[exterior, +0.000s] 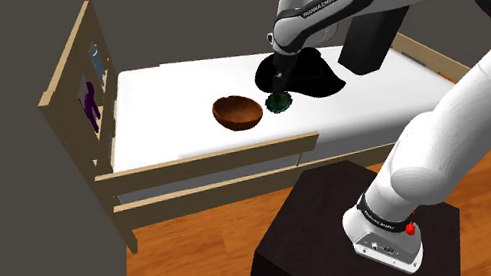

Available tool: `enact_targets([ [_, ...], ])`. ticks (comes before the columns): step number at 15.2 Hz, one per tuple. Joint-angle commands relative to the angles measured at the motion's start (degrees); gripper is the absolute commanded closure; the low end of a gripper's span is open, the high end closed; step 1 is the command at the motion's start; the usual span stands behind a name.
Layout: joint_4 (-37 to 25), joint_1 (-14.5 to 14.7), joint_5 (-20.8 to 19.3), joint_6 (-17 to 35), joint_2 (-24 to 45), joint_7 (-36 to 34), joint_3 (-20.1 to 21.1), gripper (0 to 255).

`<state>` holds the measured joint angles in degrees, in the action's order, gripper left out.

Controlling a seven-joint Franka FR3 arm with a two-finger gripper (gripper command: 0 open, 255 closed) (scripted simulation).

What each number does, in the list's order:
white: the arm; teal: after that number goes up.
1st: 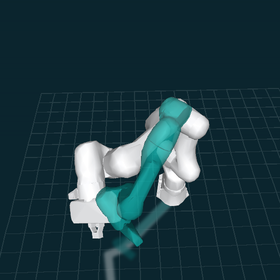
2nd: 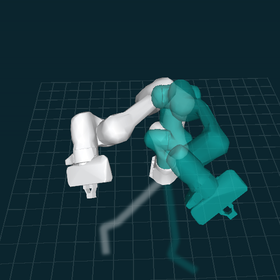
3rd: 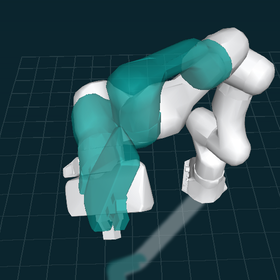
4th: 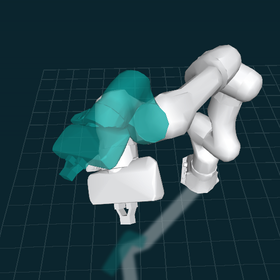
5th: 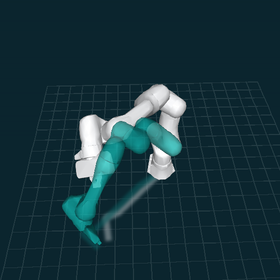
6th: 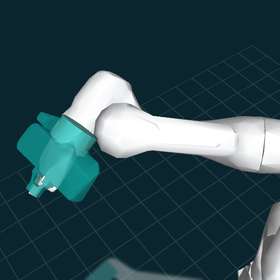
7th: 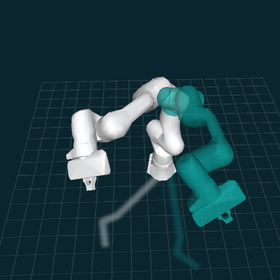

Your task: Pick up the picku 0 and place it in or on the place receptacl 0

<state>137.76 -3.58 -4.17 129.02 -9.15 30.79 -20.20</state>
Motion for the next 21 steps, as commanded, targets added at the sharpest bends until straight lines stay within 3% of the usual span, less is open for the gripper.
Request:
enact_targets([
  [1, 0.1, 0.0, 0.1, 0.3, 0.2, 0.0, 0.0, 0],
  [6, 0.1, 0.0, 0.1, 0.3, 0.2, 0.0, 0.0, 0],
  [7, 0.1, 0.0, 0.1, 0.3, 0.2, 0.0, 0.0, 255],
  [16, 0.1, 0.0, 0.1, 0.3, 0.2, 0.0, 0.0, 255],
  [21, -1.9, -0.1, -0.6, -3.8, -2.0, -0.5, 0.3, 255],
])
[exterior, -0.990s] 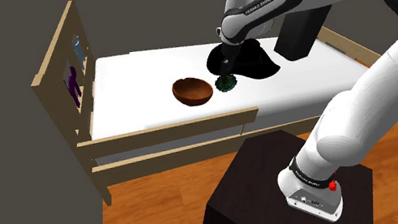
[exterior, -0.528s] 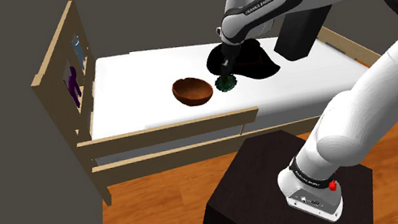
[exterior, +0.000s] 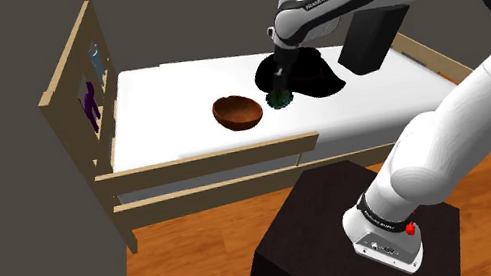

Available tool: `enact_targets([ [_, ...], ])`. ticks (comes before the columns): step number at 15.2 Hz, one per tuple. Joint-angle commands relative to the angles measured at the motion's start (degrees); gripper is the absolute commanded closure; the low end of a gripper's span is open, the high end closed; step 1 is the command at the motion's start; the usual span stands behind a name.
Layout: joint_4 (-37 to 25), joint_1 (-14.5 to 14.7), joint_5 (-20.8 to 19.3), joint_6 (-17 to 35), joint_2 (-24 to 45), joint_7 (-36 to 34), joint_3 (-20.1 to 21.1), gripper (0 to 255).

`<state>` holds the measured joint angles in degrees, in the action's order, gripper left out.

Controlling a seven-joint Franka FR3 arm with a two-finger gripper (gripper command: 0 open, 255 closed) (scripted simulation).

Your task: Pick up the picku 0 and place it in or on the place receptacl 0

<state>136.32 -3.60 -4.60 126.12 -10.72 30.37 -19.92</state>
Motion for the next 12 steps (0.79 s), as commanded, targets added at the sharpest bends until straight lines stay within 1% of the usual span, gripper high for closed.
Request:
enact_targets([
  [1, -0.9, 0.0, -0.2, -1.7, -0.9, -0.2, 0.1, 255],
  [12, -6.4, -0.1, -0.9, -10.6, -4.3, -0.8, 0.9, 255],
])
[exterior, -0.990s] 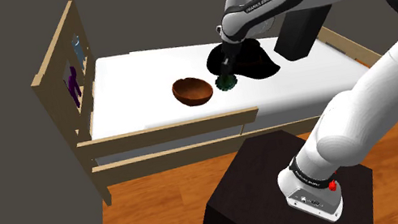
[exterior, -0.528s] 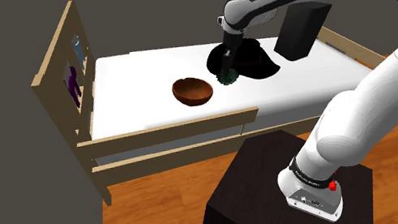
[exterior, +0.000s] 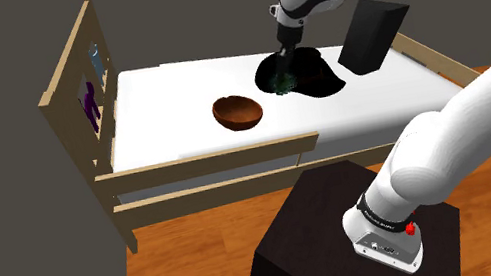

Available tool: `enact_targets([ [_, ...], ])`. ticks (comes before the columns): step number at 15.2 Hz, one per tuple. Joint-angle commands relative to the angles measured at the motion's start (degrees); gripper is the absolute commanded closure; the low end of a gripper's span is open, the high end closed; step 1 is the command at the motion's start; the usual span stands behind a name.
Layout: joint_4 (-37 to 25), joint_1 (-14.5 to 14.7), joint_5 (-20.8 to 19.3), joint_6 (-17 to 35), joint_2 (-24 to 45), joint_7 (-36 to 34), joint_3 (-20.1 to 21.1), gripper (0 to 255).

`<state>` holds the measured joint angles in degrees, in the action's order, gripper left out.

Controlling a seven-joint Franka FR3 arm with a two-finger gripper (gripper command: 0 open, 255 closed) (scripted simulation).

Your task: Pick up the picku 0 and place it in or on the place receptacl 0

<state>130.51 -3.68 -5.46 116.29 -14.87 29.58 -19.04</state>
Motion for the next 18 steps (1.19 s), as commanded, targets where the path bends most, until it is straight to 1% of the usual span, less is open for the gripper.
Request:
enact_targets([
  [1, -1.2, 0.0, 0.0, -1.6, -0.4, 0.0, 0.1, 255],
  [12, -7.8, 0.2, -0.1, -9.7, -2.0, -0.2, 0.8, 255],
  [18, -12.3, 3.6, 2.1, -11.8, 0.9, -7.6, 5.7, 255],
])
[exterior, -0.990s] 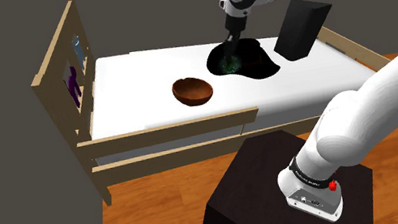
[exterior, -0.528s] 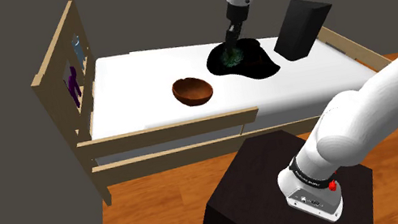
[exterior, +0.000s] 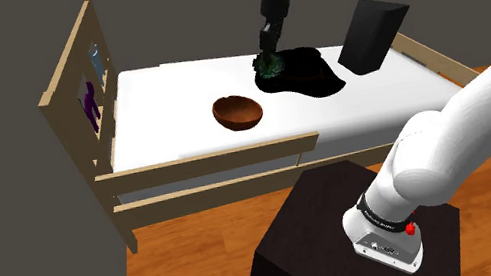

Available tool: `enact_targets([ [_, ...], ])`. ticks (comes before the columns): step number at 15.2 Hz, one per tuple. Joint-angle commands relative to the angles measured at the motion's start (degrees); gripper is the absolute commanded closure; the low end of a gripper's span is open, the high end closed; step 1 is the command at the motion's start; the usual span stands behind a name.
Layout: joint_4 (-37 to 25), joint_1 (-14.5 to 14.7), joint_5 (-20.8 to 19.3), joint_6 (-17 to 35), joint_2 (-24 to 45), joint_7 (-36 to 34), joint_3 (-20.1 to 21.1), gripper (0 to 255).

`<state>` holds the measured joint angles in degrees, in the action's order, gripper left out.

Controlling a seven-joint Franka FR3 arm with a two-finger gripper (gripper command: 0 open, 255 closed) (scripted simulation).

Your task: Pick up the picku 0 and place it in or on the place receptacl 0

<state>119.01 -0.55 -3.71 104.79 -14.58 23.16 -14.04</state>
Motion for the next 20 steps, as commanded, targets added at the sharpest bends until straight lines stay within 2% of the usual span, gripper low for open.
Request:
enact_targets([
  [1, -1.8, 1.1, 0.7, -0.6, 1.3, -2.3, 1.5, 255],
  [7, -9.7, 4.6, 2.5, -3.3, 6.8, -9.7, 6.1, 255],
  [20, -0.7, 4.6, 2.6, 6.7, 7.8, -9.6, 5.9, 255],
])
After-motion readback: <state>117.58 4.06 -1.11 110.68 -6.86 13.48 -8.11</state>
